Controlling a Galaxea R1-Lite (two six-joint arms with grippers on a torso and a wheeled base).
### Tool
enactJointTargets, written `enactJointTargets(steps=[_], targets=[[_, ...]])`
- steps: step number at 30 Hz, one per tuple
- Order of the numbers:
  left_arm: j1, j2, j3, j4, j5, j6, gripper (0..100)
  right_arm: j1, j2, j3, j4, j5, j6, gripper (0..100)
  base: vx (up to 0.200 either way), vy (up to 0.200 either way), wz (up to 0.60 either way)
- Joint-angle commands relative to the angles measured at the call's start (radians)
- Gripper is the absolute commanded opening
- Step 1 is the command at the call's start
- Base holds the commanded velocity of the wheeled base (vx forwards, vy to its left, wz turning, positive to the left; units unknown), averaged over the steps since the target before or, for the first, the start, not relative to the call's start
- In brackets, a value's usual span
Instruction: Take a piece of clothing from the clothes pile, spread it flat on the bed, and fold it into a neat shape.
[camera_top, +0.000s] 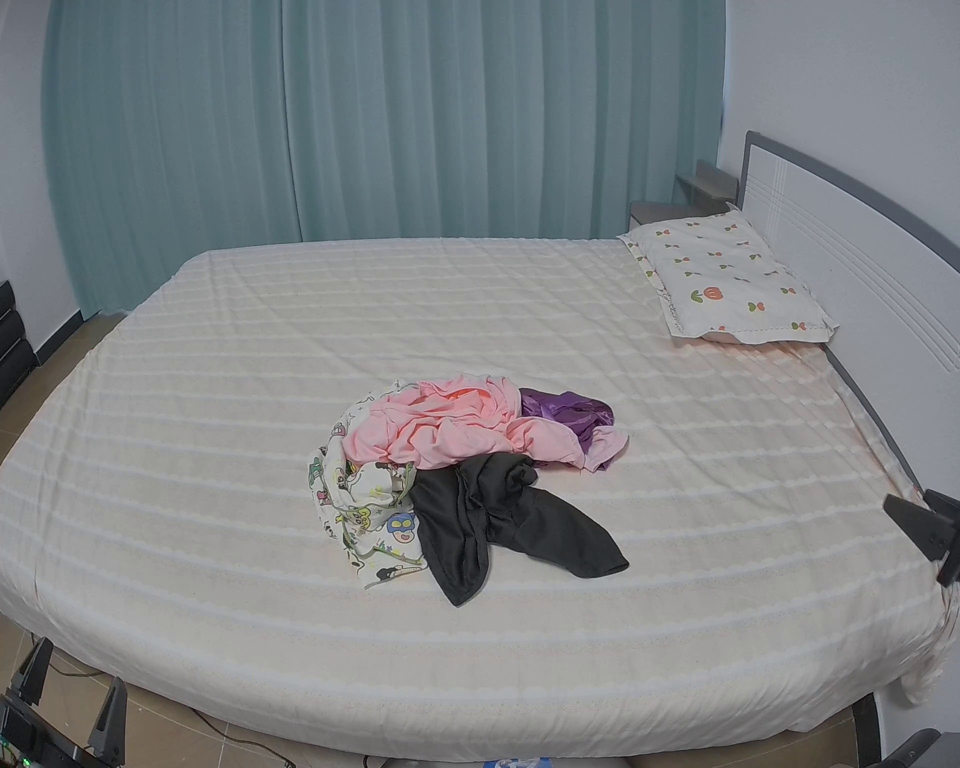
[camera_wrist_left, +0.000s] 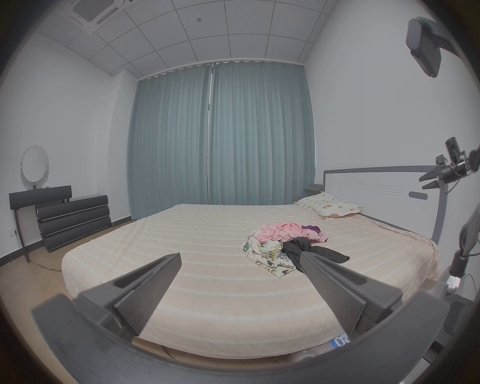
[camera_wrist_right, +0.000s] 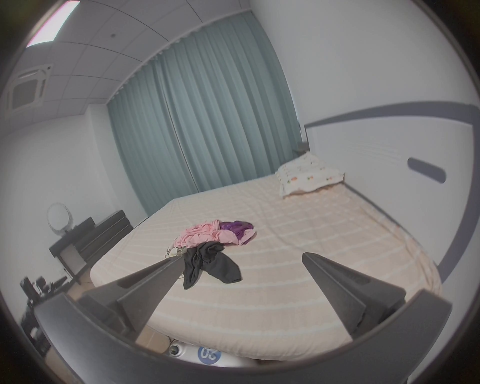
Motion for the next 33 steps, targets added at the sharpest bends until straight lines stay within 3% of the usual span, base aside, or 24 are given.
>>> enactJointTargets(steps=[1,6,13,17,26,33], targets=[[0.002,-0.009,0.013,0.002,-0.001,0.0,100,0.201,1.034,-0.212,-0.36,-0.025,0.271,100,0.0,0.0,0.0],[0.002,-0.009,0.013,0.0,-0.001,0.0,100,0.259,1.169,-0.309,-0.384,-0.038,0.401,100,0.0,0.0,0.0],[0.002,-0.009,0.013,0.002,-0.001,0.0,100,0.285,1.33,-0.421,-0.395,-0.052,0.452,100,0.0,0.0,0.0],[0.002,-0.009,0.013,0.0,-0.001,0.0,100,0.334,1.412,-0.485,-0.409,-0.108,0.518,100,0.0,0.0,0.0],[0.002,-0.009,0.013,0.002,-0.001,0.0,100,0.347,1.518,-0.554,-0.469,-0.145,0.576,100,0.0,0.0,0.0],[0.002,-0.009,0.013,0.002,-0.001,0.0,100,0.367,1.56,-0.606,-0.477,-0.167,0.568,100,0.0,0.0,0.0]])
